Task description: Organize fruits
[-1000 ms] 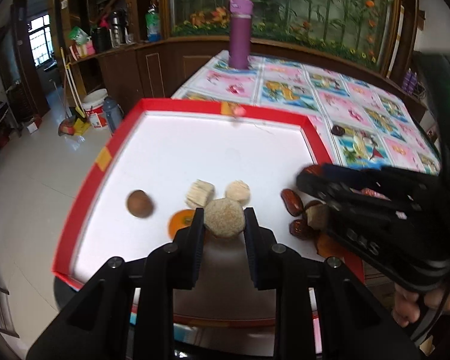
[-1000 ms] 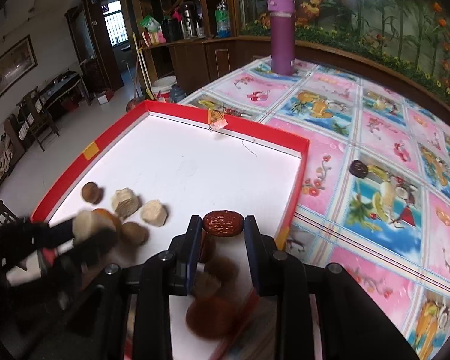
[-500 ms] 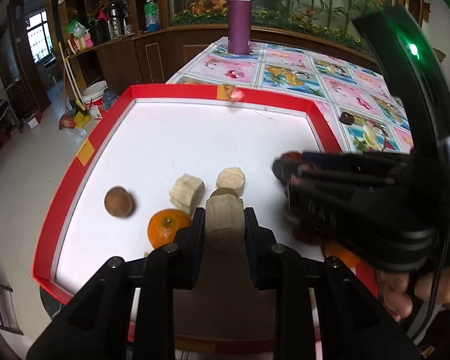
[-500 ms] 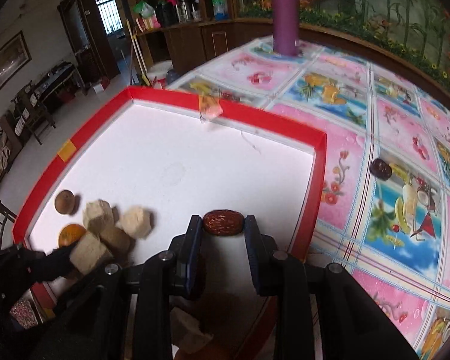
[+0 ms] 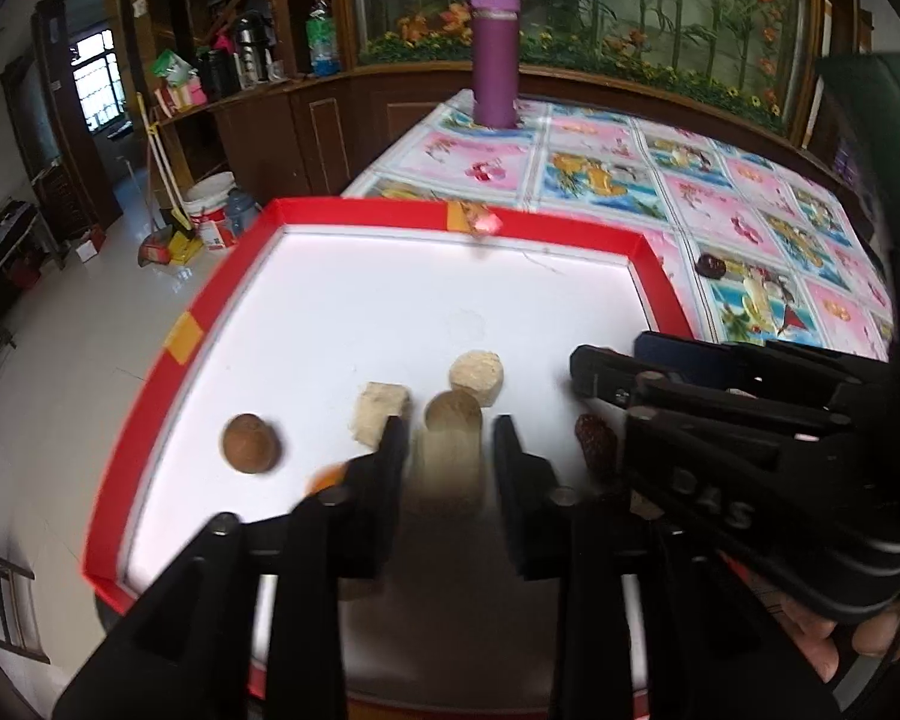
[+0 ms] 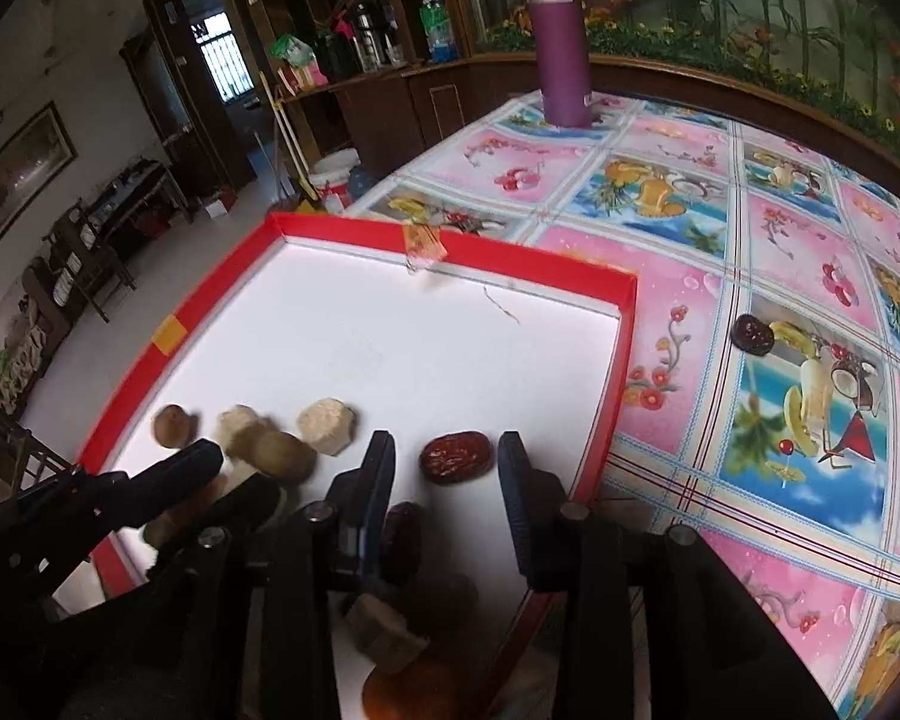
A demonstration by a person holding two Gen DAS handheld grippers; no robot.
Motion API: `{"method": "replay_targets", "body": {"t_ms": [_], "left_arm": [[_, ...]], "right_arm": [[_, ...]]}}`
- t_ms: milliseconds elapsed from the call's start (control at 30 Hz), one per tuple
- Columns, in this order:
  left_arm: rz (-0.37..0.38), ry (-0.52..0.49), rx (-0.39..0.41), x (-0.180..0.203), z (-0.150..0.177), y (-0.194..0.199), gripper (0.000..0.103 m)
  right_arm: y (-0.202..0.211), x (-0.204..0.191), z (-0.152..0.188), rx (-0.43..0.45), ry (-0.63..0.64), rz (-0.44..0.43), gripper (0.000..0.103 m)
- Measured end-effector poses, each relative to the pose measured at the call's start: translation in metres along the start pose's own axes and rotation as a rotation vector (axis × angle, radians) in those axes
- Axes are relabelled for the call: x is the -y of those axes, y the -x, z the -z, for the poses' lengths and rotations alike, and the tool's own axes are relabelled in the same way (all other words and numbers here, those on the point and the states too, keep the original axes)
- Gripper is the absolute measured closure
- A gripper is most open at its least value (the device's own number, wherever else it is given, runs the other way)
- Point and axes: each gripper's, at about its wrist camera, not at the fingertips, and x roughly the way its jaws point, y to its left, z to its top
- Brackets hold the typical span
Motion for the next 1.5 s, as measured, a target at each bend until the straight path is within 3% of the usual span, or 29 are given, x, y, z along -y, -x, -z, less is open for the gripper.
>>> {"method": "replay_targets", "body": {"t_ms": [67, 267, 500, 600, 900, 1167, 1300, 1500], "left_arm": [[-0.019, 0.004, 0.035, -0.001, -0.001, 0.011, 0.043], [-0.041, 0.009, 0.101, 0.0, -0.004, 0.04, 0.022], [-0.081, 0.043, 0.152, -0.002, -0.001, 0.066, 0.01], [-0.093, 0.068, 0.174, -0.005, 0.001, 0.079, 0.008], [-0.14, 0.111, 0.244, -0.014, 0.009, 0.12, 0.0], [-0.193, 0.163, 0.319, -0.021, 0.021, 0.168, 0.0], [-0.222, 0.162, 0.349, -0.021, 0.028, 0.186, 0.0], [-0.236, 0.157, 0.368, -0.019, 0.039, 0.202, 0.0]], "right_arm": [[0.011, 0.0, -0.001, 0.027, 0.001, -0.002, 0.061], [0.046, 0.004, 0.005, 0.095, -0.028, -0.011, 0.06], [0.094, 0.0, 0.02, 0.183, -0.013, 0.027, 0.057], [0.115, -0.004, 0.027, 0.23, -0.003, 0.038, 0.049], [0.159, -0.016, 0.05, 0.287, -0.003, 0.041, 0.045], [0.186, -0.039, 0.073, 0.339, 0.019, 0.042, 0.039], [0.198, -0.047, 0.087, 0.382, 0.037, 0.05, 0.029], [0.215, -0.054, 0.098, 0.432, 0.054, 0.065, 0.025]]}}
